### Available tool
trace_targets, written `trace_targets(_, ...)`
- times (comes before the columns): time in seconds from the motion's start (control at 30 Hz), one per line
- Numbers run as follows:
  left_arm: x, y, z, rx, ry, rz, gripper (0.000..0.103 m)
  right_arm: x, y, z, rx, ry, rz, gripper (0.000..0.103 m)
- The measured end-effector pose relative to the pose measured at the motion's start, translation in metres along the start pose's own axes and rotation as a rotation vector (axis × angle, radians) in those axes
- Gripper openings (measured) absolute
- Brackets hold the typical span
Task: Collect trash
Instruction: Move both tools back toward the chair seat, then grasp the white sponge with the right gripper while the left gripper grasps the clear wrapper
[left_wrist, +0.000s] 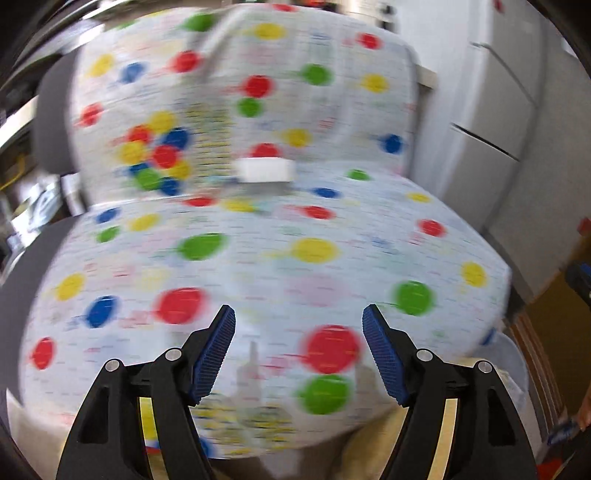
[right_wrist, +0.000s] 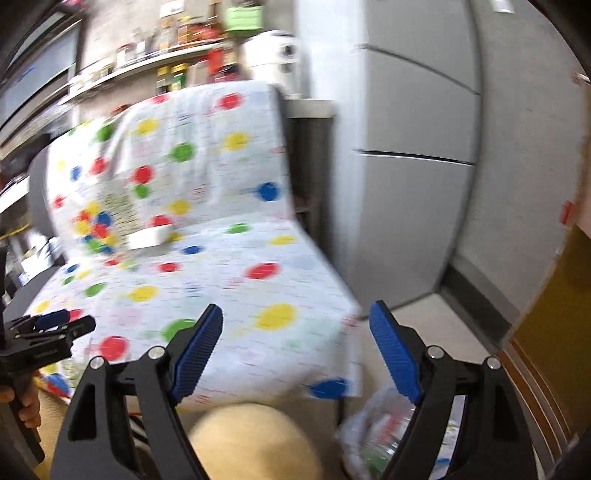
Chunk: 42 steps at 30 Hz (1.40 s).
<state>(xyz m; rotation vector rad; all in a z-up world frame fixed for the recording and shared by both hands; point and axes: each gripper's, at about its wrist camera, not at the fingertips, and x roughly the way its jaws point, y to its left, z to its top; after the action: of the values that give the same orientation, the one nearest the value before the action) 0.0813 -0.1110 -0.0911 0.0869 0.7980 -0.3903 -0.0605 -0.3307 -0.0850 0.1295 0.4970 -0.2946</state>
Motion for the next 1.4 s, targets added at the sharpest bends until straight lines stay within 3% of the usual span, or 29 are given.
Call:
trace_targets(0.13,-0.004,0.047,0.011,-0.082,-0.005,0.082,0.072,0.025,0.044,0.017,-0.077,0.024,0.077,0.078)
trace_targets(0.2,-0.005,0.064,0.016,-0.107,-0.008,0.119,0.079,0.037,0.062,0.025,-0.106,0.035,0.103,0.072)
trace_targets(0.3,-0.003,0.090,0.026,-0.146,-0.007,0.162,0.080,0.058,0.091,0.040,-0.150,0.057,0.153,0.063)
trace_targets(0.63,0.017,0.140,0.051,-0.210,-0.006,0.212,0.080,0.149,0.182,0.067,-0.260,0.145,0.302,0.063)
trace_targets(0.67,0.020,0.143,0.053,-0.209,-0.007,0.217,0.080,0.160,0.192,0.067,-0.269,0.159,0.311,0.058)
trace_targets(0.87,0.039,0.158,0.067,-0.197,-0.006,0.229,0.080,0.202,0.219,0.074,-0.279,0.184,0.332,0.055)
trace_targets(0.93,0.044,0.162,0.069,-0.200,-0.004,0.226,0.080,0.215,0.220,0.081,-0.258,0.189,0.338,0.065)
trace_targets(0.97,0.047,0.163,0.070,-0.202,-0.002,0.225,0.080,0.221,0.222,0.085,-0.249,0.190,0.347,0.078)
trace_targets(1.2,0.064,0.169,0.069,-0.220,0.019,0.210,0.080,0.263,0.250,0.102,-0.271,0.204,0.305,0.091)
trace_targets(1.33,0.069,0.171,0.067,-0.229,0.034,0.213,0.080,0.290,0.256,0.105,-0.273,0.268,0.250,0.091)
trace_targets(1.37,0.070,0.172,0.067,-0.230,0.036,0.213,0.080,0.296,0.254,0.105,-0.264,0.299,0.253,0.085)
trace_targets(1.4,0.071,0.172,0.066,-0.231,0.039,0.213,0.080,0.301,0.251,0.103,-0.247,0.343,0.266,0.072)
